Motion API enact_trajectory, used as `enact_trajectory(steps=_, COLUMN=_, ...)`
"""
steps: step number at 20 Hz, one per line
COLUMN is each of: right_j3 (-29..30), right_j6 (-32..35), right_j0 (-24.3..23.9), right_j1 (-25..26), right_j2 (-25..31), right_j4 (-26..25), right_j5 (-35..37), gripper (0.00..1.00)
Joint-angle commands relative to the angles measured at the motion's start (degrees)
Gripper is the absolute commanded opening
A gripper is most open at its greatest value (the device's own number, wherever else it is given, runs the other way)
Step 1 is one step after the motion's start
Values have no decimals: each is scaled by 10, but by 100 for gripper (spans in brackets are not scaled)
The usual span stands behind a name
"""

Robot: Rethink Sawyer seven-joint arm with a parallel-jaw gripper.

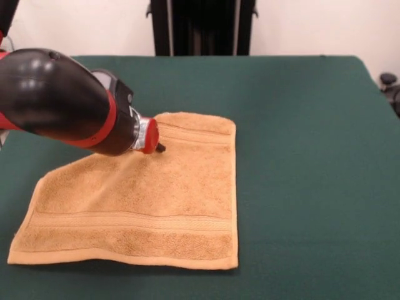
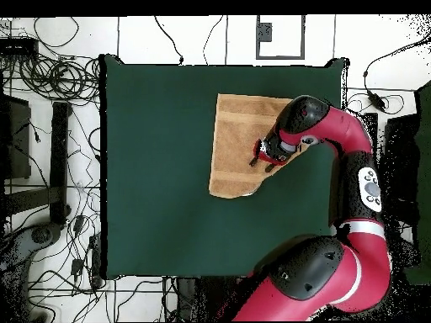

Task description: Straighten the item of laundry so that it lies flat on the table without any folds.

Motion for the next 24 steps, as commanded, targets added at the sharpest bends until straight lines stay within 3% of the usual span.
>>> enact_trajectory(steps=1, right_j3=-50, right_j6=-118, right_j0=39, right_j1=10, right_j2=-18, right_j4=-75, right_j5=57, gripper=100)
enact_trajectory(steps=12, right_j3=-40, right_j6=-114, right_j0=34, right_j1=4, right_j2=-11, right_j4=-87, right_j5=43, gripper=100)
enact_trajectory(steps=18, right_j3=21, right_j6=-102, right_j0=21, right_j1=-14, right_j2=-11, right_j4=-85, right_j5=-93, gripper=100)
enact_trajectory(steps=21, right_j3=76, right_j6=-63, right_j0=9, right_j1=-32, right_j2=-10, right_j4=-72, right_j5=-177, gripper=100)
enact_trajectory(steps=23, right_j3=86, right_j6=-55, right_j0=7, right_j1=-36, right_j2=-9, right_j4=-70, right_j5=-191, gripper=100)
enact_trajectory(steps=24, right_j3=91, right_j6=-50, right_j0=7, right_j1=-39, right_j2=-9, right_j4=-70, right_j5=-198, gripper=0)
